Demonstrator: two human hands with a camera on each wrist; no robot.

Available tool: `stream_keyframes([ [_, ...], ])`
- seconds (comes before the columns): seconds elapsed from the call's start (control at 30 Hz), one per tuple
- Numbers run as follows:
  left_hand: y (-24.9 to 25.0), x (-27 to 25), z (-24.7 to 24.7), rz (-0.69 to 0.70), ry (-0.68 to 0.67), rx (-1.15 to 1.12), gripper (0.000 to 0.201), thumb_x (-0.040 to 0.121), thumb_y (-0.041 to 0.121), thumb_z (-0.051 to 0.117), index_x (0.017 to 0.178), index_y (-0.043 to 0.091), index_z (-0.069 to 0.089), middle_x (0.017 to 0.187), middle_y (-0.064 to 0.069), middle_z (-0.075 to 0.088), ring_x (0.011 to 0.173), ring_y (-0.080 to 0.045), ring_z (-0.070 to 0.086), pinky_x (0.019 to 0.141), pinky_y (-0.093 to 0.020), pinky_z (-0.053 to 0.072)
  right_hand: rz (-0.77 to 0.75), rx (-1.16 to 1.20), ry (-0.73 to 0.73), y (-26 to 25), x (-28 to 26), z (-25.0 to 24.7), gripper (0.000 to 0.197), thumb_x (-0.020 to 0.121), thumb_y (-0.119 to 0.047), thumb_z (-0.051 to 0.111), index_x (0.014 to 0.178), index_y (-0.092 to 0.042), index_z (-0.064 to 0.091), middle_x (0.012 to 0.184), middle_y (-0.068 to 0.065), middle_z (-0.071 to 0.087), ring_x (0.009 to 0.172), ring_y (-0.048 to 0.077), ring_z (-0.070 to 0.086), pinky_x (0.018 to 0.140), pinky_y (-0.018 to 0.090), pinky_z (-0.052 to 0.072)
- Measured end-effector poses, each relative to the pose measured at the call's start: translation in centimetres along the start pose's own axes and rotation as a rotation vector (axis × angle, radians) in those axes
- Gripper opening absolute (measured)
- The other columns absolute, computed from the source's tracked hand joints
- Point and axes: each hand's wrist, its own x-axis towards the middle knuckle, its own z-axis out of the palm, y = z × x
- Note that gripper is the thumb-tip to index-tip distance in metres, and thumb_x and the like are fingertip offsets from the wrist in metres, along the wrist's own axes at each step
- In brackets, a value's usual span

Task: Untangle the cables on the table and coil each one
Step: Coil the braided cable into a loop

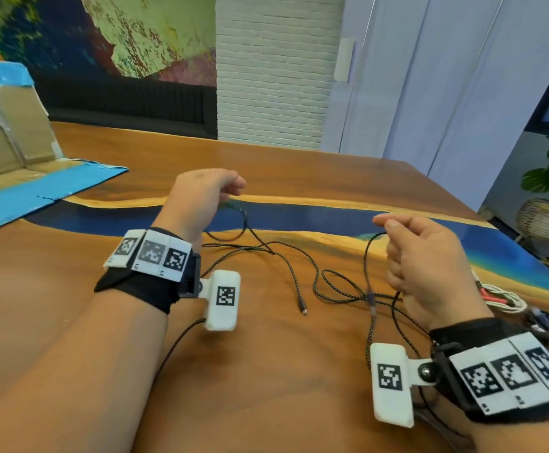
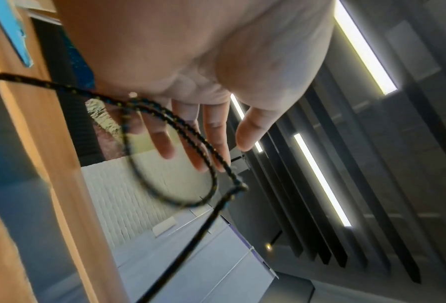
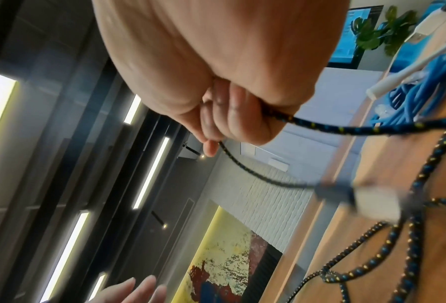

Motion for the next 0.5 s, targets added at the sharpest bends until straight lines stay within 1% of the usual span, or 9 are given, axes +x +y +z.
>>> stream_keyframes([
  [0.07, 0.7, -0.7, 0.6, 0.063, -0.036, 0.09, 0.022, 0.097, 0.023, 0.059, 0.091, 0.024, 0.08, 0.098, 0.014, 0.076, 0.103, -0.003, 0.064, 0.082, -0.025, 0.044, -0.057, -0.092, -0.113, -0.3, -0.7, 0.7, 0.026, 0.108, -0.019, 0.045, 0.105, -0.02, 0.07, 0.071, 0.01, 0.061, 0.042, 0.005, 0.039, 0.039, 0.016, 0.031],
  [0.13, 1.5, -1.7, 1.4, 0.131, -0.095, 0.103, 0.021, 0.098, 0.022, 0.06, 0.095, 0.025, 0.08, 0.101, 0.014, 0.076, 0.105, -0.001, 0.064, 0.087, -0.024, 0.044, -0.118, -0.144, -0.236, -0.6, -1.5, 1.7, 0.024, 0.109, -0.017, 0.043, 0.11, -0.019, 0.067, 0.084, 0.014, 0.071, 0.042, 0.004, 0.048, 0.041, 0.012, 0.037],
  [0.17, 1.9, -2.3, 1.9, 0.156, -0.152, 0.087, 0.02, 0.099, 0.021, 0.059, 0.099, 0.023, 0.079, 0.102, 0.011, 0.077, 0.105, -0.005, 0.067, 0.091, -0.026, 0.047, -0.136, -0.138, -0.302, -0.7, -1.9, 2.1, 0.022, 0.109, -0.016, 0.042, 0.113, -0.018, 0.063, 0.087, 0.014, 0.073, 0.041, 0.006, 0.044, 0.041, 0.012, 0.036],
  [0.23, 2.6, -3.6, 3.0, 0.156, -0.351, -0.006, 0.022, 0.102, 0.016, 0.055, 0.112, 0.015, 0.075, 0.11, -0.001, 0.076, 0.105, -0.018, 0.071, 0.095, -0.033, 0.054, -0.154, -0.096, -0.42, -1.0, -2.7, 2.7, 0.017, 0.109, -0.016, 0.042, 0.117, -0.018, 0.056, 0.092, 0.011, 0.075, 0.041, 0.011, 0.03, 0.04, 0.018, 0.028],
  [0.3, 2.8, -4.9, 4.2, 0.074, -0.567, -0.093, 0.027, 0.106, 0.019, 0.05, 0.12, 0.009, 0.07, 0.108, -0.01, 0.074, 0.093, -0.028, 0.071, 0.088, -0.035, 0.057, -0.177, -0.009, -0.453, -1.4, -3.1, 3.1, 0.015, 0.108, -0.012, 0.042, 0.12, -0.01, 0.05, 0.093, 0.01, 0.075, 0.039, 0.008, 0.036, 0.039, 0.017, 0.031],
  [0.33, 2.6, -5.4, 4.8, 0.025, -0.646, -0.098, 0.029, 0.107, 0.022, 0.048, 0.118, 0.006, 0.069, 0.096, -0.01, 0.07, 0.08, -0.029, 0.064, 0.078, -0.033, 0.057, -0.192, 0.032, -0.43, -1.5, -3.2, 3.1, 0.014, 0.108, -0.007, 0.042, 0.119, -0.004, 0.049, 0.092, 0.01, 0.073, 0.039, 0.004, 0.045, 0.041, 0.012, 0.035],
  [0.4, 2.1, -5.9, 5.5, -0.056, -0.718, -0.03, 0.037, 0.108, 0.033, 0.046, 0.098, 0.008, 0.071, 0.071, -0.004, 0.053, 0.058, -0.02, 0.042, 0.058, -0.029, 0.045, -0.222, 0.043, -0.336, -1.5, -3.0, 3.0, 0.011, 0.105, -0.004, 0.048, 0.115, -0.001, 0.052, 0.083, 0.013, 0.072, 0.041, 0.0, 0.054, 0.044, 0.009, 0.039],
  [0.43, 2.0, -5.9, 5.6, -0.095, -0.722, 0.019, 0.042, 0.107, 0.039, 0.046, 0.085, 0.011, 0.069, 0.064, -0.002, 0.043, 0.053, -0.016, 0.032, 0.052, -0.027, 0.036, -0.231, 0.023, -0.283, -1.3, -2.6, 2.8, 0.01, 0.103, -0.005, 0.052, 0.112, -0.003, 0.056, 0.079, 0.014, 0.071, 0.042, 0.0, 0.054, 0.045, 0.008, 0.038],
  [0.5, 2.0, -5.7, 5.5, -0.145, -0.718, 0.071, 0.049, 0.106, 0.044, 0.047, 0.069, 0.015, 0.059, 0.059, 0.0, 0.03, 0.052, -0.016, 0.019, 0.049, -0.028, 0.019, -0.241, -0.009, -0.183, -0.6, -1.9, 2.2, 0.007, 0.1, -0.008, 0.06, 0.105, -0.009, 0.065, 0.075, 0.013, 0.071, 0.043, 0.001, 0.053, 0.046, 0.008, 0.038],
])
